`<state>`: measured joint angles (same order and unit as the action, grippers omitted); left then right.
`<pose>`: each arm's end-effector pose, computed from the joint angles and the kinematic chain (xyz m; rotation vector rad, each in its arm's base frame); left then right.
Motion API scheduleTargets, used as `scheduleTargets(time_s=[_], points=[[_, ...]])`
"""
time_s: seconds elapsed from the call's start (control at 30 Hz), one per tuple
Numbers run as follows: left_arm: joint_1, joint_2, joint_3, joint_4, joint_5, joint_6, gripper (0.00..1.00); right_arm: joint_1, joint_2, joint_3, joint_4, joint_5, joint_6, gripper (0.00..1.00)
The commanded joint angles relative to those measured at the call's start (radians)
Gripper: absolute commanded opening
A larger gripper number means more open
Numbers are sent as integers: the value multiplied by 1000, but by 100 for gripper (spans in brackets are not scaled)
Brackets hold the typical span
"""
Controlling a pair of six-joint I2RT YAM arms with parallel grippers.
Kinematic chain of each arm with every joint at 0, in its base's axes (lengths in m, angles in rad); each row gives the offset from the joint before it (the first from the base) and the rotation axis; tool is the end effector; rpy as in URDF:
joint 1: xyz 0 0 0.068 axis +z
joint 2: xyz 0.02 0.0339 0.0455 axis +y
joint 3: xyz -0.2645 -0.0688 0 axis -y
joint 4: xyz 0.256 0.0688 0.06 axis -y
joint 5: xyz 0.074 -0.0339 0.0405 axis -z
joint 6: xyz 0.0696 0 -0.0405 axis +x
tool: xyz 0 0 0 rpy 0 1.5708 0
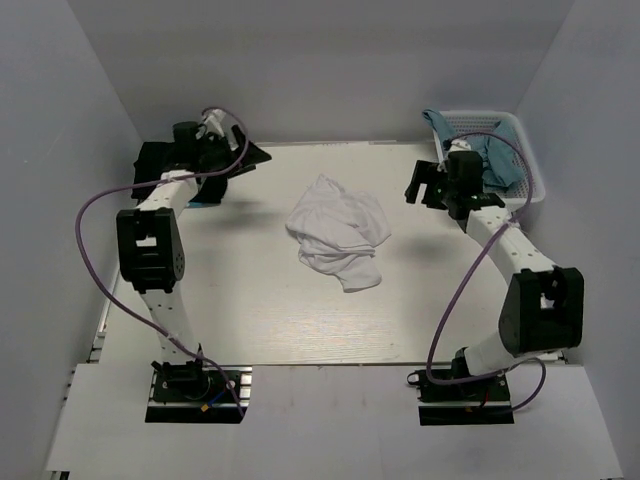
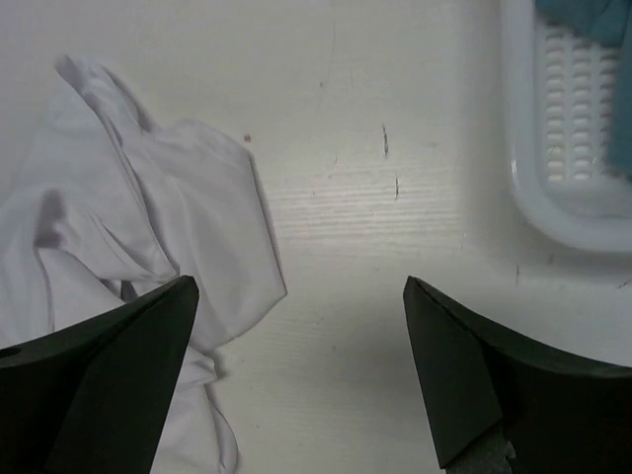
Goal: Fold and stack the t-shirts
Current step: Flatten out the tshirt
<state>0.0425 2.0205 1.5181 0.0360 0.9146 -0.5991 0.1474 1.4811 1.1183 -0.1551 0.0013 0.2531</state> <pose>0.4942 -0.0342 0.2286 -0.0546 2.0676 -1.2716 0.3776 0.0560 0.2711 0.1116 2.0948 0.2412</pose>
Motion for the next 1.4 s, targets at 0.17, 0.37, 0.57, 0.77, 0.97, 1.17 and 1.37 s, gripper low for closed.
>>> scheduleTargets(time_s=[0.17, 0.37, 0.57, 0.77, 0.97, 1.17, 1.37], points=[[-220, -54, 117, -514, -630, 366, 94, 101, 186, 144, -221, 114, -18, 89], [-294, 7, 82, -571, -717, 341, 87, 150, 298, 198, -204, 105, -41, 82], [-313, -14, -24, -558, -772, 323, 81, 178, 380, 219, -164, 63, -51, 79], [-360, 30, -42, -478, -636, 323, 76, 195, 418, 195, -121, 54, -75, 76], [-400, 79, -53, -436, -635, 344, 55, 201, 453, 189, -83, 71, -80, 73], [-400, 101, 1, -464, -689, 318, 0, 208, 495, 199, -67, 69, -87, 42], [-409, 9, 77, -476, -703, 318, 0, 221, 450, 239, -74, 86, -114, 0]])
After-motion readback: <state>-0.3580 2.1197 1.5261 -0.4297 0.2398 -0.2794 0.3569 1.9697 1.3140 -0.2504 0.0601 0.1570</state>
